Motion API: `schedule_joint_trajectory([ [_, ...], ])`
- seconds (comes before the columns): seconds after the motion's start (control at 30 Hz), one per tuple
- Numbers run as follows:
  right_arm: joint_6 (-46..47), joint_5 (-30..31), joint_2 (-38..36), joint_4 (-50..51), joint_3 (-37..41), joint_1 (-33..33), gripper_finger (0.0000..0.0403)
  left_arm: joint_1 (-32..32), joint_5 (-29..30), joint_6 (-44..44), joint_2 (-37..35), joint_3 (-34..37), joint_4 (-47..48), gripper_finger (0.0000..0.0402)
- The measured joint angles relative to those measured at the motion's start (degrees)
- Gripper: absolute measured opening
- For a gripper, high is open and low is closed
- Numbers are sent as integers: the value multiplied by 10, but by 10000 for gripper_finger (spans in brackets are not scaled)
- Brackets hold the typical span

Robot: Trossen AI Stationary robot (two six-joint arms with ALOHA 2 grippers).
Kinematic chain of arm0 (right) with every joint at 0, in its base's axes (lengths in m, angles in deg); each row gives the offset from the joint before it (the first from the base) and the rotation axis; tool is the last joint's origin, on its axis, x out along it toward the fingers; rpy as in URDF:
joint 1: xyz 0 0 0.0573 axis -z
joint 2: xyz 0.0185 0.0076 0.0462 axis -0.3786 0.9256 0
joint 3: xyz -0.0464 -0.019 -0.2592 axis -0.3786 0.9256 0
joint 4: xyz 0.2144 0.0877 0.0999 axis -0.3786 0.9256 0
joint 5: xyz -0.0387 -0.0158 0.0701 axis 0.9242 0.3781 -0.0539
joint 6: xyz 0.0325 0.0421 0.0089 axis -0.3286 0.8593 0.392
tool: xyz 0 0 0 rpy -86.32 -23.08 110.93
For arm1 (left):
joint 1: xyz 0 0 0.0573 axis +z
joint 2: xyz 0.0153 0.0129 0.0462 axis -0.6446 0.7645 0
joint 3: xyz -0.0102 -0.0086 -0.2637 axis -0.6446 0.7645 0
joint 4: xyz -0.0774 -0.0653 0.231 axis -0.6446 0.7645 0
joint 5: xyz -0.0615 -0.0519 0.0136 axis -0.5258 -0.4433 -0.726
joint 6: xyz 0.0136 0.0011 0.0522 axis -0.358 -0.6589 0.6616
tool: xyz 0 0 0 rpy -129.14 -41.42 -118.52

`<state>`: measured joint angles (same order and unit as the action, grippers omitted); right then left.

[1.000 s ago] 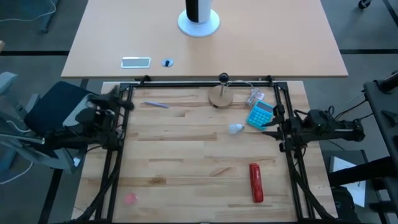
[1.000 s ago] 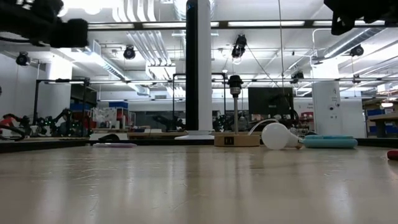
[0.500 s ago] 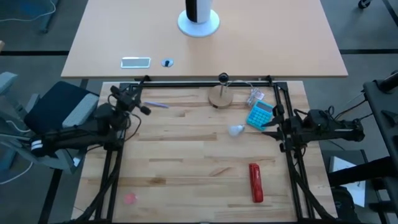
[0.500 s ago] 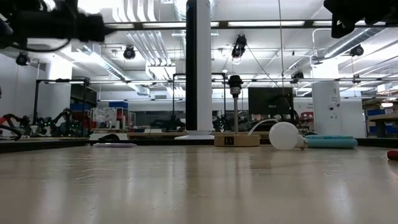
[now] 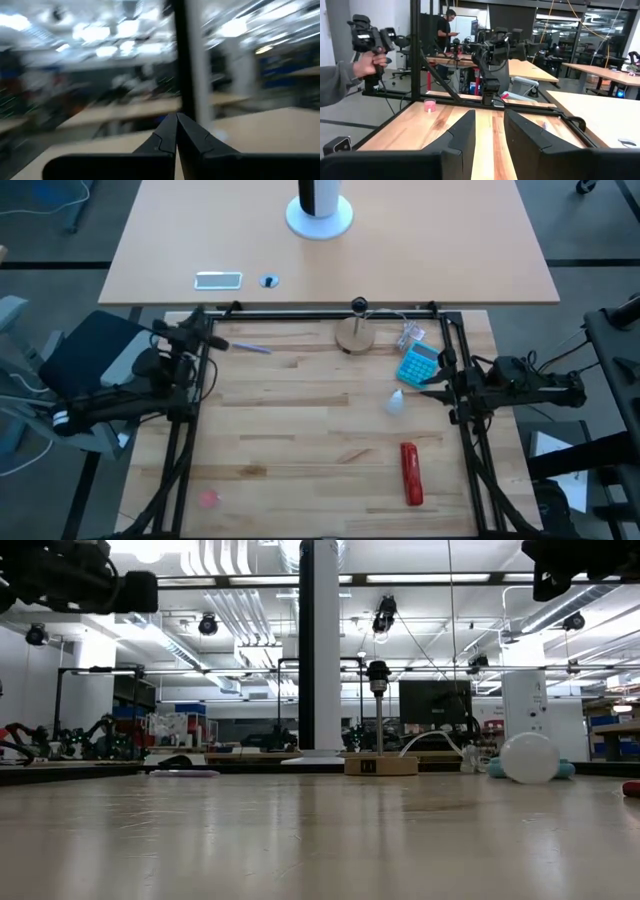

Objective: Screw lightbulb
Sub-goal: Return to Home Position

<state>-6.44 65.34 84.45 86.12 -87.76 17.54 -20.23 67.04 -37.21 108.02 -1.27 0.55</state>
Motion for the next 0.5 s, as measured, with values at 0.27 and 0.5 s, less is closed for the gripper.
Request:
schedule_joint_trajectory([
  [0.27, -9, 1, 0, -1, 0, 0, 111, 12, 174, 18, 8, 0, 7, 0],
  [0.5, -9, 2, 0, -5, 0, 0, 105, 40, 115, -17, 47, 0, 65, 0],
])
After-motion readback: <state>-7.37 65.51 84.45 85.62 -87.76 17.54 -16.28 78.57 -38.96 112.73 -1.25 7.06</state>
